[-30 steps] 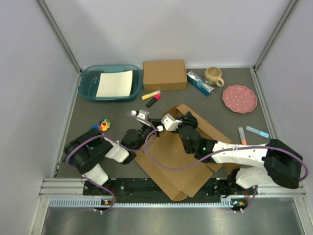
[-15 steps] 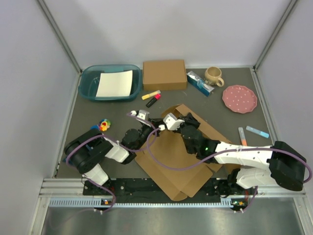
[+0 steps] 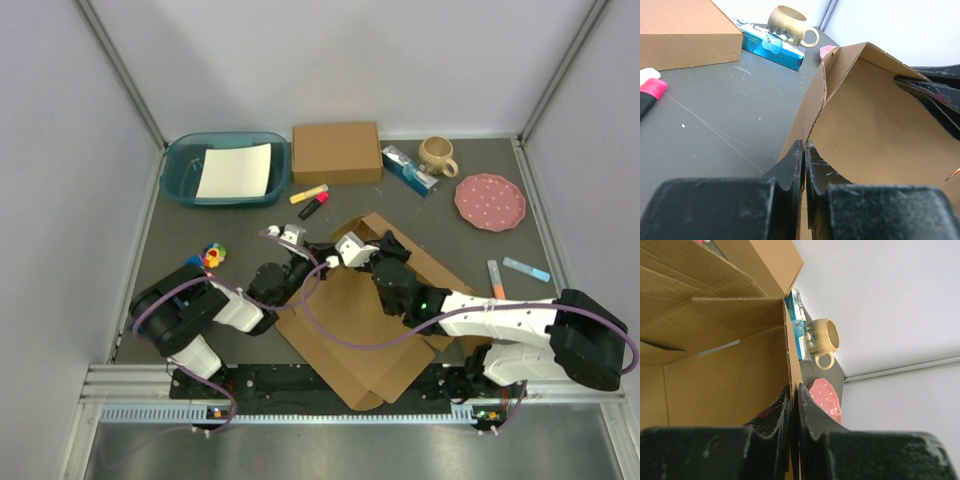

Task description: Fold the paper box

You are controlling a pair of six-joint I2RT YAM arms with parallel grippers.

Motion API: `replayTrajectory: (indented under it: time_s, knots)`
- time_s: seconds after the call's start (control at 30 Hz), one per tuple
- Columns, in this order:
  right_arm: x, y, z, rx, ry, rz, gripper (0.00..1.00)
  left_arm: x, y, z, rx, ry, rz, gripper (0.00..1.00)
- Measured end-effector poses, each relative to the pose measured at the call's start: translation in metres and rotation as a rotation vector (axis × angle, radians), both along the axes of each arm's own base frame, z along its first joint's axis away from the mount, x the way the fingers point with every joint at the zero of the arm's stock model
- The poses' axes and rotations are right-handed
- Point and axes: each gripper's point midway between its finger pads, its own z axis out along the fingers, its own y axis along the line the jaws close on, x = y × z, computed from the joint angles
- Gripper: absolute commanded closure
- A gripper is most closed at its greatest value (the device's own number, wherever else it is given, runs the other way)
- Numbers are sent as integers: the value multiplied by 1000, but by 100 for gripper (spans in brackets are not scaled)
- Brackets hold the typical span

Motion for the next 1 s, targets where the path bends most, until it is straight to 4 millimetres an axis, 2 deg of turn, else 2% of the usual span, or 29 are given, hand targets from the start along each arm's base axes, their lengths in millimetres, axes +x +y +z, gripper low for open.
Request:
replayTrajectory:
  time_s: [0.2,0.37,0.67,0.83,1.0]
  knots:
    - [1,0,0,-9,-3,-2,95,-6,-1,-1,10,10,-24,80]
    - [1,-1,-2,-22,-4,-9,94,-12,5,-4,31,21,-28,77]
    - [2,-1,-3,-32,-9,-21,94,-17,18,21,17,-50,-9,76]
    - [3,-1,-4,-38,-9,-20,94,-13,36,33,6,-72,55,75]
    - [3,-1,-4,-39,-9,-20,94,0,66,40,-18,-72,194,75]
